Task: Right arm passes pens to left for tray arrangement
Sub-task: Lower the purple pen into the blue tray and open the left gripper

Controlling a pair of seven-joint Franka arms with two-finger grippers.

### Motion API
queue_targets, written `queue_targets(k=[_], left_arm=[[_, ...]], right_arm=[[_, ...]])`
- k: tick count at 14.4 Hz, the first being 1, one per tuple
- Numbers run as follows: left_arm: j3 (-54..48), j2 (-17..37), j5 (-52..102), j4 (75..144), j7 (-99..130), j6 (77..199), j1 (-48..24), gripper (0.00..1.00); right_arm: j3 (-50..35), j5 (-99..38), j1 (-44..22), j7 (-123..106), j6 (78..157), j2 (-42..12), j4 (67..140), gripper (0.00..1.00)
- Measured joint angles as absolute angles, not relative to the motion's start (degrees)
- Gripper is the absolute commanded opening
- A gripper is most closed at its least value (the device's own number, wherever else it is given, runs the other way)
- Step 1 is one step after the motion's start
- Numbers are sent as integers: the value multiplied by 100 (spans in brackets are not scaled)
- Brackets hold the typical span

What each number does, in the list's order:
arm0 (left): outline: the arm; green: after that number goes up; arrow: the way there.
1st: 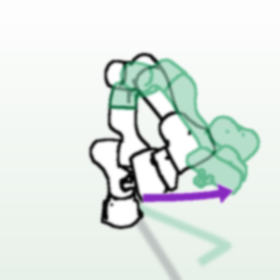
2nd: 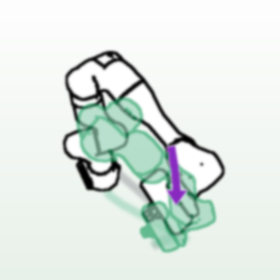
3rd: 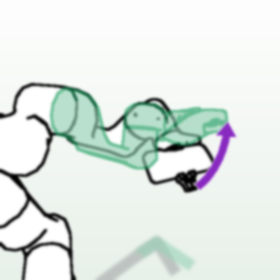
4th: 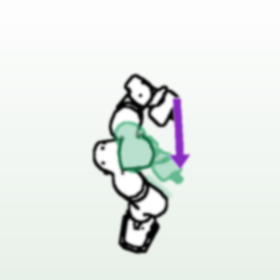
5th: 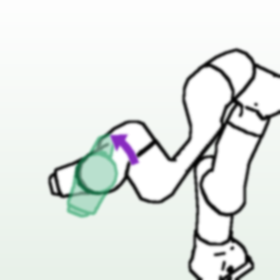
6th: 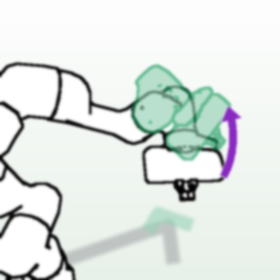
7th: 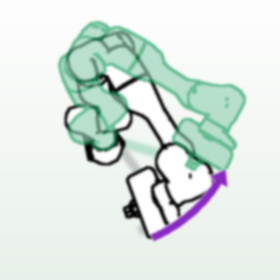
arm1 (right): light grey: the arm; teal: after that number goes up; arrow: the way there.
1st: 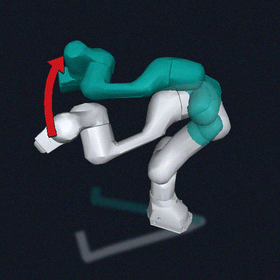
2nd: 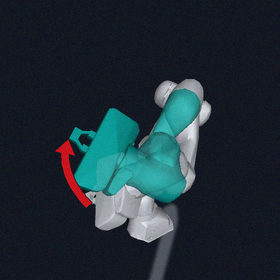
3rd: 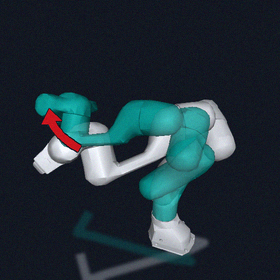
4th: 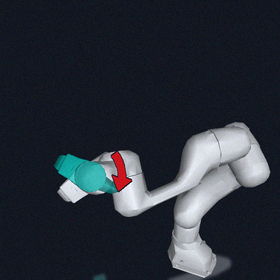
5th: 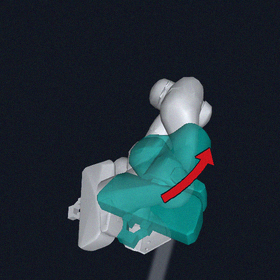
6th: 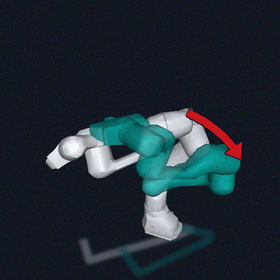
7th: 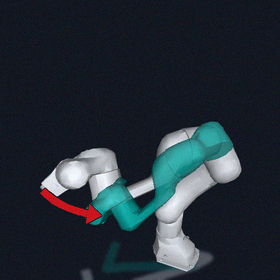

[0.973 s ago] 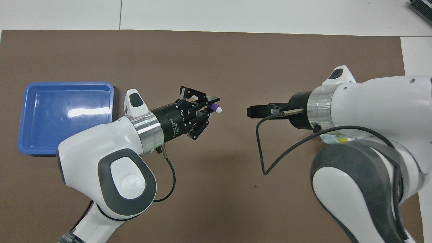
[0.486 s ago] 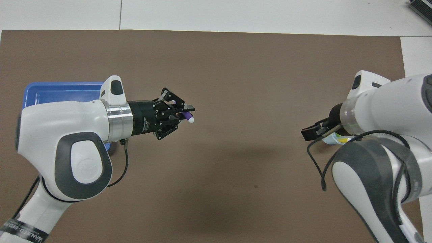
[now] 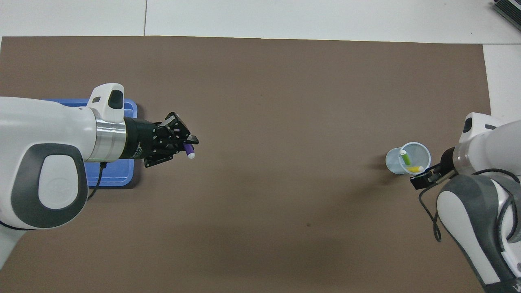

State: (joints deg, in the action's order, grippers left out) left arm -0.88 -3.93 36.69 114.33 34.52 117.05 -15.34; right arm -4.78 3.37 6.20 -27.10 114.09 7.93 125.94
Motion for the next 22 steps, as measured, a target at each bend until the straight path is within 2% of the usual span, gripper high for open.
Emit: queue_targets(k=[2,4,6,8,11,15,19,20,22], left_arm=[[-81,-395,3144,11292,2957,11236,-1208,0],[-70,-396,2705,11239,2307,10917,-832,0],[-61,-397,2315,11231,1675,10684,-496,0],[-56,-397,2002,11231,1242,10585,-304,0],[-62,-397,1380,11231,738,10576,-247,0],[-63,-366,741,11272,11,10657,-70,0],[-64,-153,640,11519,-286,11262,93,0],[-65,-60,638,11548,-306,11399,109,0],[-66,96,635,11571,-316,11590,112,0]], right_arm=[[-480,338,716,-2710,11554,735,12800,100],[-479,338,788,-2710,11625,620,12851,91],[-479,338,820,-2709,11745,537,12851,87],[-485,338,821,-2678,11844,513,12849,73],[-515,338,815,-2575,11871,511,12848,62],[-526,338,815,-2394,11981,454,12846,62],[-526,337,814,-2348,12063,398,12842,62],[-526,337,814,-2343,12076,389,12841,60],[-526,337,814,-2340,12087,383,12841,49]])
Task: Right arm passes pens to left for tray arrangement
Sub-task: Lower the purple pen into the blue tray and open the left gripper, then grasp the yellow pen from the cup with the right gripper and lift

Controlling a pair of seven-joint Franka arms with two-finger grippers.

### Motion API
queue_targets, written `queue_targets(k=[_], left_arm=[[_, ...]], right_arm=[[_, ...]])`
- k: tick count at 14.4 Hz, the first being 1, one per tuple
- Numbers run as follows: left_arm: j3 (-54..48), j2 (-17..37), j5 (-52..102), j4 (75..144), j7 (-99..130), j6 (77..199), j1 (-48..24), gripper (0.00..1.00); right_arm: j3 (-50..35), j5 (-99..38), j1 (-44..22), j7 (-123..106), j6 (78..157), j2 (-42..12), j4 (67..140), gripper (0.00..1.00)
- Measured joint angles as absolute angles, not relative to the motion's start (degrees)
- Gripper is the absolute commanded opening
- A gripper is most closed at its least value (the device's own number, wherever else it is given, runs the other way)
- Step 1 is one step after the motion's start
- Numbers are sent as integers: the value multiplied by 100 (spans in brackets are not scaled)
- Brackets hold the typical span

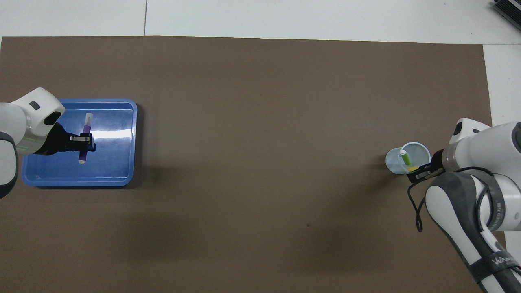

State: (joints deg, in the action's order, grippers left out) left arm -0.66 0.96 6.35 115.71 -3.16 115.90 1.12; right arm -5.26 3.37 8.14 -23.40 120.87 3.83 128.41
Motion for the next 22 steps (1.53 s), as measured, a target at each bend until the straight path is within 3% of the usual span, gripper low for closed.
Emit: queue_targets(k=[8,16,22], left_arm=[[-71,591,627,11601,-321,12255,113,0],[-83,1128,625,11785,-359,12686,113,0],[-124,1300,624,12113,-376,13061,110,0]], right_arm=[[-526,336,814,-2334,12090,377,12812,0],[-523,336,826,-2332,11997,313,12620,0],[-572,169,720,-2332,10199,321,11257,0]])
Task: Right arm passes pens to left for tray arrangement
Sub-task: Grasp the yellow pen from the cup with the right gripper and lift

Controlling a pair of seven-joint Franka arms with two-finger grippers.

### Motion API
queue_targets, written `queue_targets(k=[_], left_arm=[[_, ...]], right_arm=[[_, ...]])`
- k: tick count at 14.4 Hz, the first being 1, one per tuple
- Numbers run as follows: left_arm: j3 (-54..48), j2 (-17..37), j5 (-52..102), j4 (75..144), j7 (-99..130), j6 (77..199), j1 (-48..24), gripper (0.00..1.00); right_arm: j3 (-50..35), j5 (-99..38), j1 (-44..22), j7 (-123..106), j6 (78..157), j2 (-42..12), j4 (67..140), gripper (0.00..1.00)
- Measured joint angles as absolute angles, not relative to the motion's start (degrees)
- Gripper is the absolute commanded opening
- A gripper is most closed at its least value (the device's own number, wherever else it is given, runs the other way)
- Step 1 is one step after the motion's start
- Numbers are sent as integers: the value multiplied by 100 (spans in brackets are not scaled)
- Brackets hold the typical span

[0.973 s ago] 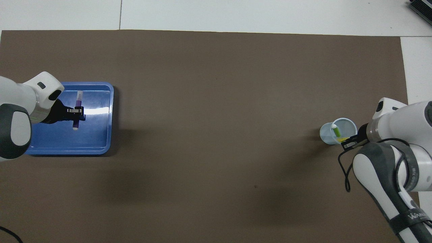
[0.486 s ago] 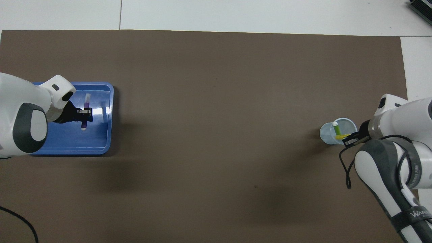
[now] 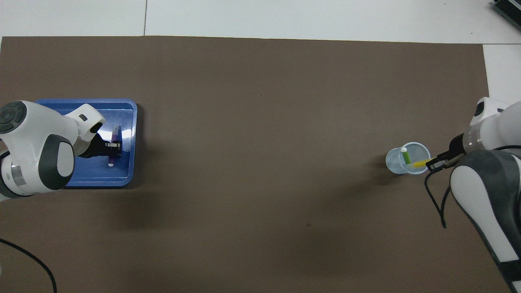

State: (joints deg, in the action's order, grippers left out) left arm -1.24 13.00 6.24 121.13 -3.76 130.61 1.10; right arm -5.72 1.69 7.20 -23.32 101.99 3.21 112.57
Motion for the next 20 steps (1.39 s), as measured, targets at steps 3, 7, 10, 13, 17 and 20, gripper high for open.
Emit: queue_targets(k=[3,7,10,13,17,20], left_arm=[[-125,1295,618,12124,-446,13073,109,0],[-118,1295,588,12129,-1161,13078,128,3],[-115,1299,588,12129,-1604,13098,229,27],[-114,1319,577,12127,-1696,13130,271,55],[-118,1345,575,12118,-1694,13195,271,75],[-106,1382,584,12063,-1680,13203,275,94]], right_arm=[[-589,65,485,-2332,9502,332,10514,0],[-605,-291,30,-2208,9155,340,9858,0],[-614,-1156,-235,-1197,9373,332,9793,0],[-626,-1678,-694,-158,9890,292,9801,0],[-627,-2217,-944,594,10470,257,9895,0],[-610,-2480,-939,895,10503,257,9966,0]])
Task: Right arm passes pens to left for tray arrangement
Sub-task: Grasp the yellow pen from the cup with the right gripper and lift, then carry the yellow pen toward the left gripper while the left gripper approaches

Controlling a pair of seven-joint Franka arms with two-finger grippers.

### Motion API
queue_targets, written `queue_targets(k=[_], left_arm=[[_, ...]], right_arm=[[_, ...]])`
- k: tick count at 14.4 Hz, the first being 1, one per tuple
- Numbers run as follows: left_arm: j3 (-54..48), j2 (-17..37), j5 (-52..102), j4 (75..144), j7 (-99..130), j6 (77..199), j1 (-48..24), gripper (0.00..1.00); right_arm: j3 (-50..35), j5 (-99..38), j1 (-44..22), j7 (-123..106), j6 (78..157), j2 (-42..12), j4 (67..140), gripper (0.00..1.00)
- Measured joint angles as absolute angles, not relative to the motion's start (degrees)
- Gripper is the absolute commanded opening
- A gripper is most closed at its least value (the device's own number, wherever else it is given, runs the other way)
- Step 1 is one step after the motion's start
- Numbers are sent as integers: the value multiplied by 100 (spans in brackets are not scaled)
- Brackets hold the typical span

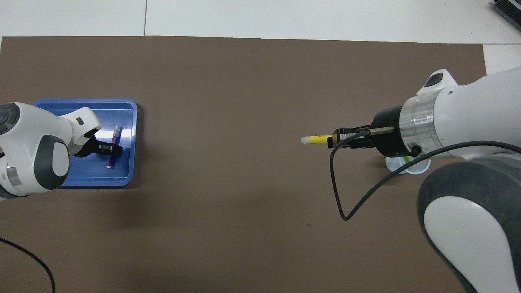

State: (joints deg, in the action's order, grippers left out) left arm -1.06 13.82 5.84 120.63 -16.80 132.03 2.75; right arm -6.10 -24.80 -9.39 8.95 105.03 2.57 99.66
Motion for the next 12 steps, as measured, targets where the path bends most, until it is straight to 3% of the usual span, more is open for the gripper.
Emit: queue_targets(k=[4,12], left_arm=[[-121,1474,836,11715,-1329,13031,275,94],[-185,1517,1332,10642,-297,11787,261,100]], right_arm=[[-621,-2801,-1189,1574,10758,257,9996,0],[-629,-3447,-2026,3306,12311,294,10370,0]])
